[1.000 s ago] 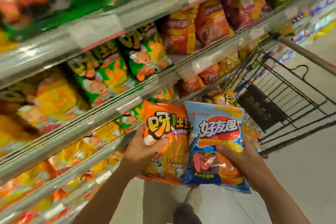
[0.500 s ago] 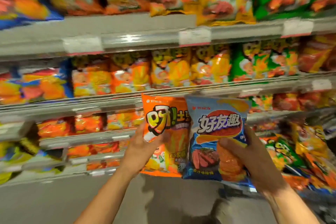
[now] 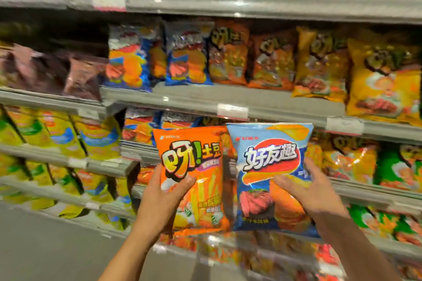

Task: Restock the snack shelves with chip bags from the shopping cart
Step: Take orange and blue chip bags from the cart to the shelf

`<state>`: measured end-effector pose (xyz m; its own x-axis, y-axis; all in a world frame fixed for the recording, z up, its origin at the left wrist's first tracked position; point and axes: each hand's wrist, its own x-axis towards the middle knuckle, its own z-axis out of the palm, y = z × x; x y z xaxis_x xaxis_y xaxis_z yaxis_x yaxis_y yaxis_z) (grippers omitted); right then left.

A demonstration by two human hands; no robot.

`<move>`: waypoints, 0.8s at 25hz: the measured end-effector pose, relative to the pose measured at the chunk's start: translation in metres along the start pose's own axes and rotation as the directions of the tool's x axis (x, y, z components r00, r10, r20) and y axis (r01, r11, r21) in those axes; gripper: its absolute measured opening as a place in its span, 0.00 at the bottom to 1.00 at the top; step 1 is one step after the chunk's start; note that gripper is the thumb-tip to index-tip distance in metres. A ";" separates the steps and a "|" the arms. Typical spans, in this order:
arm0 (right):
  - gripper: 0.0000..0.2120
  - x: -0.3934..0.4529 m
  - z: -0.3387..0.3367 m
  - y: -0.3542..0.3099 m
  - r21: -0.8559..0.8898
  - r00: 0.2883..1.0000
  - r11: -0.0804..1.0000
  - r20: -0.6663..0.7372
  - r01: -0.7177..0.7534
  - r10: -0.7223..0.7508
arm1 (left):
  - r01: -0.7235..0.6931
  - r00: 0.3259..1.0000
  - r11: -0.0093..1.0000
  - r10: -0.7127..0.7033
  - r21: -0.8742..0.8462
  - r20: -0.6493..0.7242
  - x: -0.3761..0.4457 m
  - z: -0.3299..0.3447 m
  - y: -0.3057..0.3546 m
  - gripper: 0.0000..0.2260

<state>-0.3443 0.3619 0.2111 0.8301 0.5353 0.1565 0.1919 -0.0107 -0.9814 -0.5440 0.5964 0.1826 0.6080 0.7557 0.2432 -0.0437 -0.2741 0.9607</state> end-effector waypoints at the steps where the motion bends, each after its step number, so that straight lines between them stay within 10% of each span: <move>1: 0.32 0.007 0.008 -0.008 0.030 0.999 0.999 0.024 0.024 -0.025 | -0.012 1.000 1.000 0.012 0.009 -0.027 0.003 -0.011 0.006 0.20; 20: 0.23 0.146 0.140 -0.096 0.266 0.980 0.957 0.126 0.118 -0.156 | -0.025 0.956 0.999 0.013 -0.039 -0.293 0.036 -0.107 0.030 0.30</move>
<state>-0.3146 0.5590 0.3124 0.7177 0.6322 0.2920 0.1420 0.2776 -0.9501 -0.6080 0.6795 0.2343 0.3489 0.8930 0.2841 -0.0896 -0.2700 0.9587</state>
